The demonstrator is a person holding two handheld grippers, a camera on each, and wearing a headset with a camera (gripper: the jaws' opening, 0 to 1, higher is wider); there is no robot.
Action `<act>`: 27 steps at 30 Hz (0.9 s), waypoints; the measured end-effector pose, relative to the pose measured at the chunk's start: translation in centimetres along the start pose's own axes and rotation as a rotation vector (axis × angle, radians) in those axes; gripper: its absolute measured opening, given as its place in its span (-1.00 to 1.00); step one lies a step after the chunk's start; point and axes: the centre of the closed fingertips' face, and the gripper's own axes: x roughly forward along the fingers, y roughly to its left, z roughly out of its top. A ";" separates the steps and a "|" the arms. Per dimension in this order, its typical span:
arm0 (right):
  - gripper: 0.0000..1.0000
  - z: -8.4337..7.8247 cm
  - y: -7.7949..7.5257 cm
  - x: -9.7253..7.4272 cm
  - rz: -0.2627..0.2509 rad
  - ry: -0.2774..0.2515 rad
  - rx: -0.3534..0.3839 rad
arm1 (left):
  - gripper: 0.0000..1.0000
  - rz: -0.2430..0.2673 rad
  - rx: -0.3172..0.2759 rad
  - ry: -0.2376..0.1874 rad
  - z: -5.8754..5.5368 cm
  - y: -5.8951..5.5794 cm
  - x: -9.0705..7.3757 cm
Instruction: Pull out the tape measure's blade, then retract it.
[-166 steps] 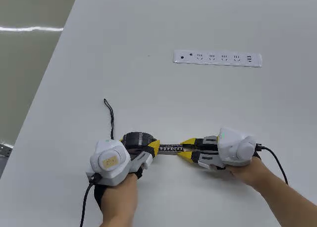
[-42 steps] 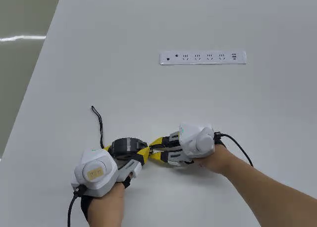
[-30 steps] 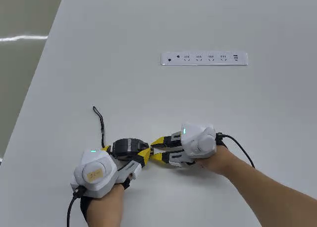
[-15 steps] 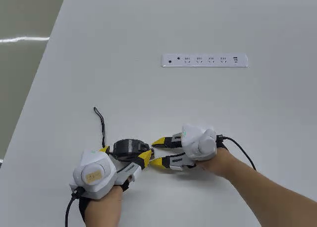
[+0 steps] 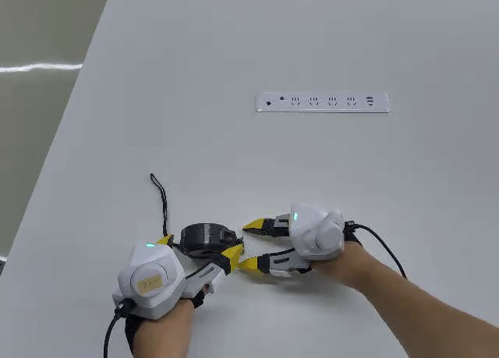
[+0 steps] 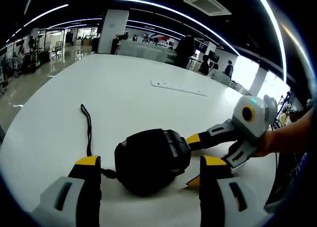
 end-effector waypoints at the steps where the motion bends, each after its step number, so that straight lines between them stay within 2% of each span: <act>1: -0.16 0.1 0.0 0.0 -0.003 -0.001 0.001 | 0.62 0.000 0.000 0.000 0.0 0.0 0.0; 15: 0.03 0.4 0.0 -0.3 -0.026 -0.007 0.012 | 0.72 -0.011 0.028 0.001 -0.1 0.0 -0.3; 21: 0.17 0.4 0.0 -0.5 -0.043 -0.008 0.028 | 0.76 -0.021 0.041 -0.005 0.2 -0.2 -0.5; 27: 0.17 0.4 0.0 -0.6 -0.048 -0.007 0.031 | 0.74 -0.022 0.041 -0.003 0.1 0.0 -0.5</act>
